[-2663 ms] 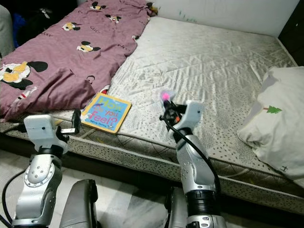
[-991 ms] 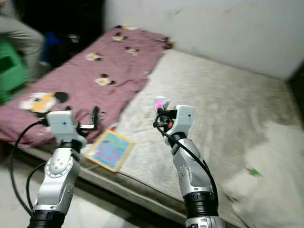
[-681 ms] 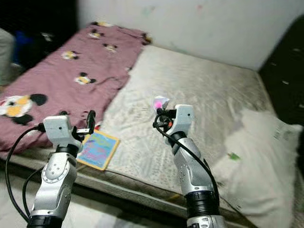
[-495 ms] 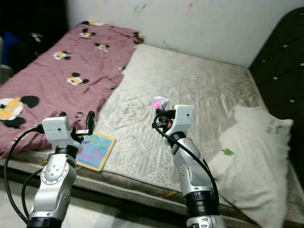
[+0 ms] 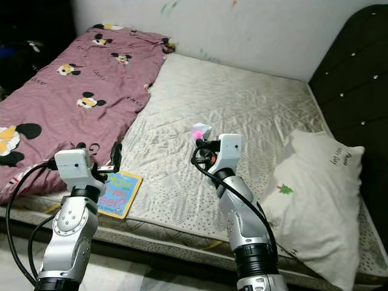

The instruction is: Clean up the room

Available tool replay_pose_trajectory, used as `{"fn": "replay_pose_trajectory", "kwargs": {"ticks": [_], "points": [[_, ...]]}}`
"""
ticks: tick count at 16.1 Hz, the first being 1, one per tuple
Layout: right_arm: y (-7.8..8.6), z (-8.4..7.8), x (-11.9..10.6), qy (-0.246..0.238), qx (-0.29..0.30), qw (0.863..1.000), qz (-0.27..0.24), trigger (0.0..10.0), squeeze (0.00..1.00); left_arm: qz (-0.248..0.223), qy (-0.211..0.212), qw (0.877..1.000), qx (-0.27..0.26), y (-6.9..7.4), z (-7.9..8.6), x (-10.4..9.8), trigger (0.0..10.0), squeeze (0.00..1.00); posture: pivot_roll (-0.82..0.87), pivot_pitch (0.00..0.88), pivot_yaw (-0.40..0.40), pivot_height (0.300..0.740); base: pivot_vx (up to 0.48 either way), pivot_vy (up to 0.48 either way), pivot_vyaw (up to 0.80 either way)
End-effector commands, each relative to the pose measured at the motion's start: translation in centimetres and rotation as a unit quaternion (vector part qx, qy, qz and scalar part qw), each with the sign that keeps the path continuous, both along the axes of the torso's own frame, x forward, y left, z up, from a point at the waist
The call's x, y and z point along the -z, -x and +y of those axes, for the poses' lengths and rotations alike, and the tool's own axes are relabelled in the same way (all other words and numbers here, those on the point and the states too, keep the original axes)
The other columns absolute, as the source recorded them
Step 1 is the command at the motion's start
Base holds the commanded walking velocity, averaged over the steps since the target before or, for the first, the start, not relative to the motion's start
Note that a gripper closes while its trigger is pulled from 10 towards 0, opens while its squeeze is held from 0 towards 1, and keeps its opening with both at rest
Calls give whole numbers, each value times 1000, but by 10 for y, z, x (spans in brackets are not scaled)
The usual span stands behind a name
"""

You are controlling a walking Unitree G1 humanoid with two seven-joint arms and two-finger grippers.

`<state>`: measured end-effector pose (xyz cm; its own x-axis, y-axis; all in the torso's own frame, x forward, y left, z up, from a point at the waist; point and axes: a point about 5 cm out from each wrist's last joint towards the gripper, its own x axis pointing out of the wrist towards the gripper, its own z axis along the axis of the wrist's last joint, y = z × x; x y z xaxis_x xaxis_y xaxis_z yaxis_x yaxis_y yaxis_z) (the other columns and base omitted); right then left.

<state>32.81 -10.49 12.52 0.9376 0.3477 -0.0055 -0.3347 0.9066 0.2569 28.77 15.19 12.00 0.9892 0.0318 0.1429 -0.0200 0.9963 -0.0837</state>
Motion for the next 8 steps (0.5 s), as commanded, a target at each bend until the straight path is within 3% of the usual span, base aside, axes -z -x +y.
{"fn": "replay_pose_trajectory", "kwargs": {"ticks": [1, 5, 8], "points": [[0, -4, 1, 5, 3, 1000, 0, 10000, 0, -3, -2, 1000, 11, 0, -5, -2, 10000, 0, -16, 35, -141, 740, 0, 0, -800], [-1, -4, 2, 7, 4, 1000, 3, 10000, 0, -2, -2, 1000, 8, 1, -5, -1, 10000, 0, -14, 38, -145, 740, 183, 0, -531], [-1, -3, 2, 8, 2, 1000, 4, 10000, 0, -3, -4, 1000, 9, 1, -5, -1, 10000, 0, -16, 45, -148, 740, 319, 0, -771]]}}
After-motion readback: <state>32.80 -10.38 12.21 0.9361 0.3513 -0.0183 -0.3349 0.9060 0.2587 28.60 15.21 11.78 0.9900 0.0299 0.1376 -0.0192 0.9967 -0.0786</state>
